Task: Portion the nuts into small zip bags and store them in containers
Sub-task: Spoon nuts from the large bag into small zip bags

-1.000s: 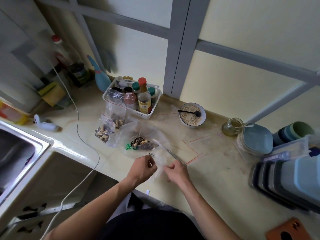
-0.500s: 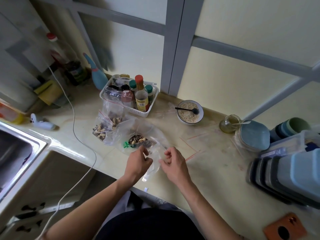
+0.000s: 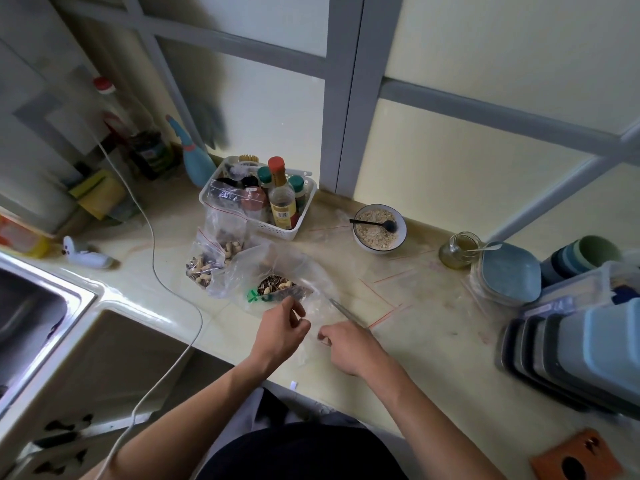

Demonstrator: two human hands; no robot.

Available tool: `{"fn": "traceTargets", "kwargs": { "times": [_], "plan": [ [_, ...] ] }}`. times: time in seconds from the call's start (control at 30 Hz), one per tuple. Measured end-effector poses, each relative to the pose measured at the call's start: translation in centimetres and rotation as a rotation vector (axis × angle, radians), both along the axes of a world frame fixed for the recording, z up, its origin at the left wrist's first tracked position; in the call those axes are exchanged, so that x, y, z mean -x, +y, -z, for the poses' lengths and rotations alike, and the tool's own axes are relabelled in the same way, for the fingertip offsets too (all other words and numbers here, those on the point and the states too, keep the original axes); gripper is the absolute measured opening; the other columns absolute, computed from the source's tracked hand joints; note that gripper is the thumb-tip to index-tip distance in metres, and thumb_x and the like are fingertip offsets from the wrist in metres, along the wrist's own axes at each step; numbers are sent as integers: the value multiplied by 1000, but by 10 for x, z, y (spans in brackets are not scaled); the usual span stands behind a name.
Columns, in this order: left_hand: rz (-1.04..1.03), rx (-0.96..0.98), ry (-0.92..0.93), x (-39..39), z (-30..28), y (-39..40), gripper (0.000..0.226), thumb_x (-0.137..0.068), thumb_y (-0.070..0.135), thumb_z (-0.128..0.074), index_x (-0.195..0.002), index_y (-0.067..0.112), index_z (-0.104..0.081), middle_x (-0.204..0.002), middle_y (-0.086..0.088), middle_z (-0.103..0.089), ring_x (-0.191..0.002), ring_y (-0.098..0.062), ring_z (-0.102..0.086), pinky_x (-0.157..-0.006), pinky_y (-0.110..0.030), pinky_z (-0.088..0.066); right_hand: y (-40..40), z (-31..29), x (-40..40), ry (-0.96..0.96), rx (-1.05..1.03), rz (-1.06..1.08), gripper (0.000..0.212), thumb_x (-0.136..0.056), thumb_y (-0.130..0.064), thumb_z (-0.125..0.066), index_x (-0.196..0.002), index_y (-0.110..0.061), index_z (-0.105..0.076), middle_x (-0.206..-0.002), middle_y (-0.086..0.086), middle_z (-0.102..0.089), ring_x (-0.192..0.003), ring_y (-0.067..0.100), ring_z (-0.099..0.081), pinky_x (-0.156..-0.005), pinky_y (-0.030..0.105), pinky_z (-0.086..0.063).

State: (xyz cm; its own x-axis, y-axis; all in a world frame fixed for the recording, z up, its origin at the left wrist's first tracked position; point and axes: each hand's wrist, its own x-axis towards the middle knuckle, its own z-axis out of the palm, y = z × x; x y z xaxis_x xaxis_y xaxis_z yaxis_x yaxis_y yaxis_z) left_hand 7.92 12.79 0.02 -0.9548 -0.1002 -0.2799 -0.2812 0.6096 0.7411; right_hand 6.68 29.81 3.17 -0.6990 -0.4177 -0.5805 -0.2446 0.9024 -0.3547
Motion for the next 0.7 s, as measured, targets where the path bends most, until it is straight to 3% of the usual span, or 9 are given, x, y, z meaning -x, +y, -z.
{"fn": "traceTargets", "kwargs": {
  "times": [0.1, 0.2, 0.3, 0.37, 0.43, 0.53, 0.6, 0.7],
  "plan": [
    [136, -1, 72, -4, -1, 3, 2, -83, 24, -58, -85, 24, -58, -62, 3, -58, -56, -11, -49, -54, -32, -41, 2, -5, 3, -52, 56, -13, 63, -93, -6, -42, -143, -44, -43, -127, 0, -66, -115, 28, -62, -88, 38, -54],
    [179, 21, 181, -5, 6, -4, 16, -91, 41, -50, -94, 27, -57, -84, 9, -57, -80, -8, -52, -71, -33, -46, 7, -7, 7, -52, 105, -11, 62, -94, -11, -43, -139, -53, -36, -119, -4, -69, -111, 26, -64, -92, 41, -55],
    [352, -63, 100, -9, 7, -14, 52, -90, 61, -57, -127, 27, -49, -122, 10, -50, -117, -7, -46, -101, -27, -38, 13, -10, 11, -90, 155, -18, 59, -97, -15, -47, -136, -58, -37, -119, -7, -70, -110, 22, -64, -93, 36, -53],
    [484, -135, -39, -9, 5, -17, 88, -76, 65, -74, -144, 25, -34, -139, 10, -44, -131, -3, -39, -109, -21, -33, 15, -15, 13, -151, 190, -35, 60, -96, -17, -48, -134, -62, -38, -124, -8, -70, -111, 19, -64, -95, 34, -50],
    [532, -170, -126, -5, 4, -15, 103, -66, 64, -83, -146, 27, -30, -135, 9, -52, -126, -1, -48, -105, -19, -38, 16, -20, 17, -211, 199, -35, 62, -95, -16, -44, -131, -65, -38, -124, -8, -69, -105, 16, -64, -97, 36, -51],
    [498, -131, -166, 1, 8, -14, 80, -72, 46, -86, -135, 21, -45, -107, 7, -71, -98, 1, -65, -88, -19, -48, 18, -18, 19, -308, 276, 15, 65, -88, -11, -43, -130, -60, -47, -113, -9, -72, -83, 6, -64, -88, 30, -53],
    [426, -102, -150, 3, 12, -17, 63, -77, 36, -85, -126, 16, -52, -94, 7, -74, -87, 3, -67, -79, -18, -49, 20, -10, 19, -342, 412, 171, 61, -84, -5, -45, -124, -48, -61, -103, -8, -75, -83, 4, -68, -86, 27, -53],
    [209, -94, -89, 9, 11, -24, 52, -83, 33, -80, -123, 16, -54, -96, 6, -72, -88, -2, -66, -80, -25, -53, 25, 15, 24, -72, 466, 488, 37, -88, -2, -51, -106, -24, -75, -101, -6, -74, -98, 13, -69, -88, 26, -50]
  ]
}}
